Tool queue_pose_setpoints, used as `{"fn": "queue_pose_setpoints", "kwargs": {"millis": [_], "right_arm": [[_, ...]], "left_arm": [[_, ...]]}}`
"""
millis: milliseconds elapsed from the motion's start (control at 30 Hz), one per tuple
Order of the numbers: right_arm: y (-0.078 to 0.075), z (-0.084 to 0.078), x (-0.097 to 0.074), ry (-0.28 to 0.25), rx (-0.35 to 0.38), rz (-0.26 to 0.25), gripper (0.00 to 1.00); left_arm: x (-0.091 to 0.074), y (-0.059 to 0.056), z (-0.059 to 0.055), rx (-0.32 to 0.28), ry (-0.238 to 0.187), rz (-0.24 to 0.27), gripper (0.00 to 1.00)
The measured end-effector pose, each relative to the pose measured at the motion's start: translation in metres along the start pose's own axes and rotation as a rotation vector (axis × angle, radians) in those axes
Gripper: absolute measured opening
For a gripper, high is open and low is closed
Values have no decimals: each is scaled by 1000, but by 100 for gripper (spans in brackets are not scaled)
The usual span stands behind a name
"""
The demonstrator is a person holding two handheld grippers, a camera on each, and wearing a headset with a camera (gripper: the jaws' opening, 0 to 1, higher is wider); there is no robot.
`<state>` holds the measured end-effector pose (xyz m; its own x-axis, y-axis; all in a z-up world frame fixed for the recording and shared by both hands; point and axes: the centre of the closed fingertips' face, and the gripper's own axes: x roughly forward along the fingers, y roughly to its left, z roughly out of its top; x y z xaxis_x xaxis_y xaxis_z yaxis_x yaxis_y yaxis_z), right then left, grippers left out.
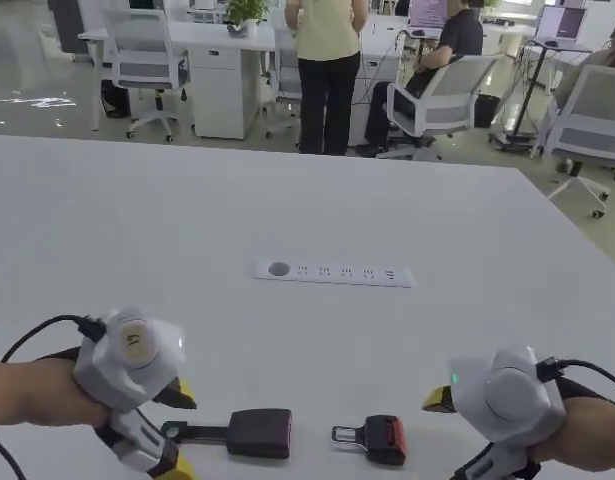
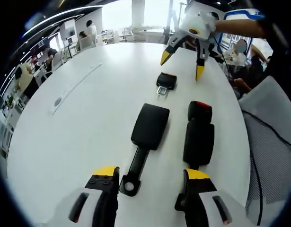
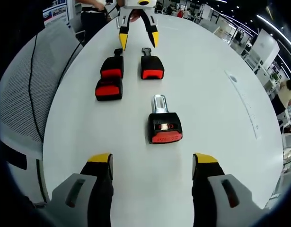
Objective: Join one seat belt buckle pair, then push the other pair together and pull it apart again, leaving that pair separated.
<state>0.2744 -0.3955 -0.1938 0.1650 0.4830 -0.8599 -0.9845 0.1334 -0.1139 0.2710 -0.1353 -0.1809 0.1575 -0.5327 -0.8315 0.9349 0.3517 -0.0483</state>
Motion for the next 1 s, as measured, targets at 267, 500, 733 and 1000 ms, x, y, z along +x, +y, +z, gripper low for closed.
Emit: {"fn": "queue_pose_setpoints", "kwargs": {"millis": [267,500,733,1000], "right_arm": [[12,5,-10,-110,118,-85,74],[24,10,-17,-196,195,-138,78],[35,16,-22,-282,284,-207,82],[54,20,-21,-352,373,-256,87]], "left_arm": [[-13,-12,-8,-83,-148,57,62],[-21,-26,-14,-169,-308,123,68],[-26,-48,-21,-211,-371,176,74],[-39,-50,-22,-250,-455,301,81]]}}
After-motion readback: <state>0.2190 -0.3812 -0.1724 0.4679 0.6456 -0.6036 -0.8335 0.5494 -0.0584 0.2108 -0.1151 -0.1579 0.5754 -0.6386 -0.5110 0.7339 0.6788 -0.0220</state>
